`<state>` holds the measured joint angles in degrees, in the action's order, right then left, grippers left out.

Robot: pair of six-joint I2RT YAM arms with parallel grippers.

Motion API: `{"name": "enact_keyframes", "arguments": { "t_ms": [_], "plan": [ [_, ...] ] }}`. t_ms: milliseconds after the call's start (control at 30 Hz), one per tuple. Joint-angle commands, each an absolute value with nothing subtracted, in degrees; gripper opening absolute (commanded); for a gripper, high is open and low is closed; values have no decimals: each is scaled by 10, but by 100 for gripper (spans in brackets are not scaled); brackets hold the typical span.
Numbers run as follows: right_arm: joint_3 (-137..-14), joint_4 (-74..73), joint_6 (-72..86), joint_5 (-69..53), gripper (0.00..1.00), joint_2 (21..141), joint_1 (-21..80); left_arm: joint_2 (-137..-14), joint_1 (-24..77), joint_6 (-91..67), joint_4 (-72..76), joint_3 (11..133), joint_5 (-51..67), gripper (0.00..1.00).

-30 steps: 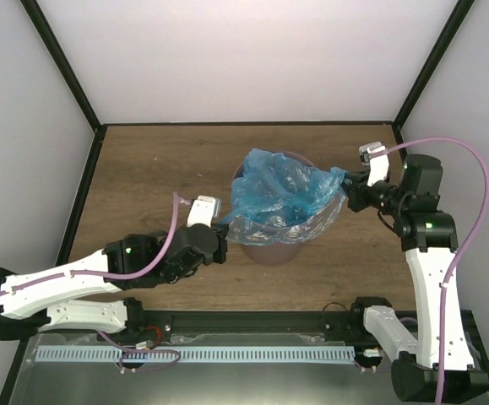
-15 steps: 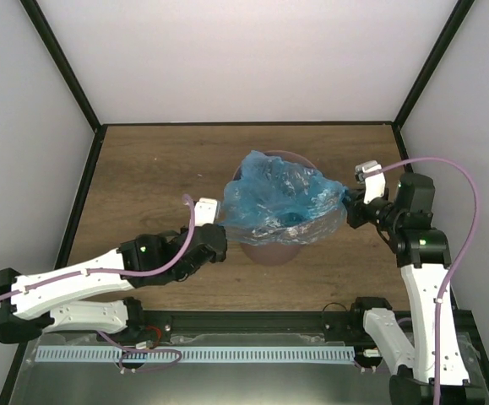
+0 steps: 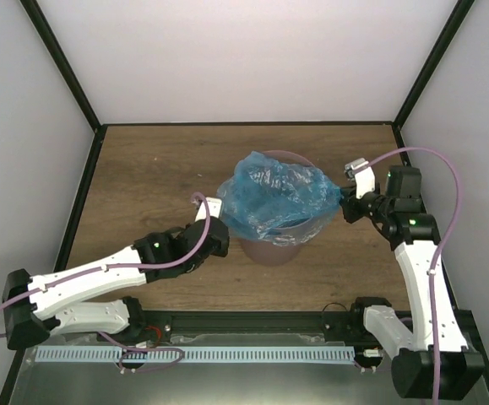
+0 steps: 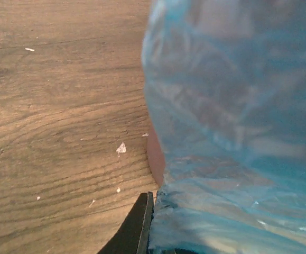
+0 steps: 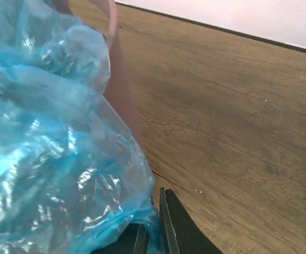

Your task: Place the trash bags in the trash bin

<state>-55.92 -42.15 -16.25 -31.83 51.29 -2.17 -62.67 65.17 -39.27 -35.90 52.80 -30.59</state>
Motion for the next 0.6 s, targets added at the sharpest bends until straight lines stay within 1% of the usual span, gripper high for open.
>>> {"name": "enact_keyframes", "arguments": {
  "t_ms": [0, 67, 167, 200, 233, 267, 333, 367, 433, 500, 567],
  "plan": [
    [-538, -384, -210, -314, 5, 527, -25, -646, 633, -351, -301, 524, -282, 4],
    [-536, -389, -227, -326, 5, 527, -25, -652, 630, -338, -297, 529, -275, 4],
    [-546, -419, -262, -332, 8, 506, -25, -648, 631, -326, -315, 545, -259, 5],
    [-546, -429, -275, -330, 10, 495, -25, -640, 631, -326, -324, 549, -253, 8],
    [-546, -440, -290, -328, 14, 482, -25, -627, 630, -325, -331, 550, -243, 13],
    [-548, -451, -305, -327, 19, 469, -25, -616, 630, -323, -337, 549, -231, 21],
    [-554, -476, -334, -325, 32, 448, -24, -588, 632, -316, -353, 548, -209, 44],
    [-559, -493, -347, -322, 37, 441, -25, -574, 634, -312, -362, 547, -202, 51],
    [-573, -524, -370, -315, 49, 435, -24, -546, 638, -309, -390, 549, -196, 61],
    [-589, -560, -397, -311, 57, 433, -24, -524, 641, -317, -424, 555, -203, 69],
    [-603, -598, -432, -311, 68, 433, -25, -509, 641, -315, -456, 566, -200, 73]
  ]
}}
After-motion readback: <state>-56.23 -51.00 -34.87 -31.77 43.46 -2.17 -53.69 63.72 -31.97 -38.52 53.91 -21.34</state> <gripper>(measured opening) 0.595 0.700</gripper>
